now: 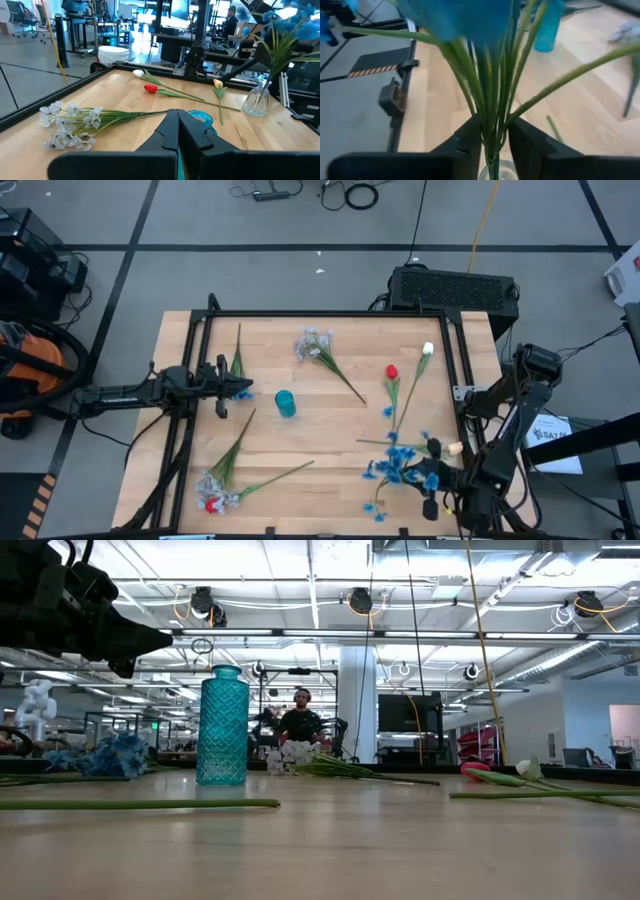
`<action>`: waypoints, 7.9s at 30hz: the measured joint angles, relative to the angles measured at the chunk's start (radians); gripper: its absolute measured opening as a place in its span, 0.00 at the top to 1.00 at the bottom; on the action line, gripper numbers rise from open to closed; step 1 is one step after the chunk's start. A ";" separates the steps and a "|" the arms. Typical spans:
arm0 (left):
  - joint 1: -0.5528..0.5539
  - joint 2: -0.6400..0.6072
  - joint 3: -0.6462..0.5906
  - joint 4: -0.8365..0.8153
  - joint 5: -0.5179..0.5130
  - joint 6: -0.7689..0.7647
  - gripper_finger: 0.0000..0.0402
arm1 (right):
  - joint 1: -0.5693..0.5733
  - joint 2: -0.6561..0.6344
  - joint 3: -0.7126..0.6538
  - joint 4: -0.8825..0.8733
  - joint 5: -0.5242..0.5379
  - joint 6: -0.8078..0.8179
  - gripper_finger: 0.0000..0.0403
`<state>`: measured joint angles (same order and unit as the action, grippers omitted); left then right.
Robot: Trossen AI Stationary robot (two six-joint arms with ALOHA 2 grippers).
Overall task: Sort flowers into vase by color
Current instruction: Put the right blue flower into the transparent vase, then put the bottom white flower into the blue vase
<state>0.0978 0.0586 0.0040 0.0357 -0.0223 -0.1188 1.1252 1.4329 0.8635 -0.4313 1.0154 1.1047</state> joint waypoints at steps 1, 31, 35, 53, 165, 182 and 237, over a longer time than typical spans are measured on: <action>0.000 0.000 0.000 0.000 0.000 0.000 0.99 | 0.000 -0.015 0.000 -0.002 -0.022 -0.013 0.74; 0.000 0.000 0.000 0.000 0.000 0.000 0.99 | -0.331 -0.500 0.001 -0.683 -0.476 0.561 0.99; 0.000 0.000 0.000 0.000 0.000 0.000 0.99 | -0.548 -0.510 0.001 -0.584 -0.539 0.368 1.00; 0.000 0.000 0.000 0.018 0.000 -0.002 0.99 | -1.399 -0.302 0.034 -0.176 -1.038 -0.239 1.00; -0.432 1.212 0.919 -1.101 -0.008 1.285 0.99 | -1.398 -0.026 0.386 -0.506 -0.885 -0.611 1.00; -0.473 1.273 0.919 -1.117 0.010 1.329 0.76 | -1.398 -0.026 0.386 -0.506 -0.886 -0.549 1.00; -0.661 1.516 0.877 -1.027 -0.088 1.432 0.69 | -1.397 -0.026 0.386 -0.541 -0.886 -0.575 1.00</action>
<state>-0.5636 1.5749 0.8810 -0.9914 -0.1100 1.3132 -0.2718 1.4067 1.2499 -0.9719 0.1295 0.5301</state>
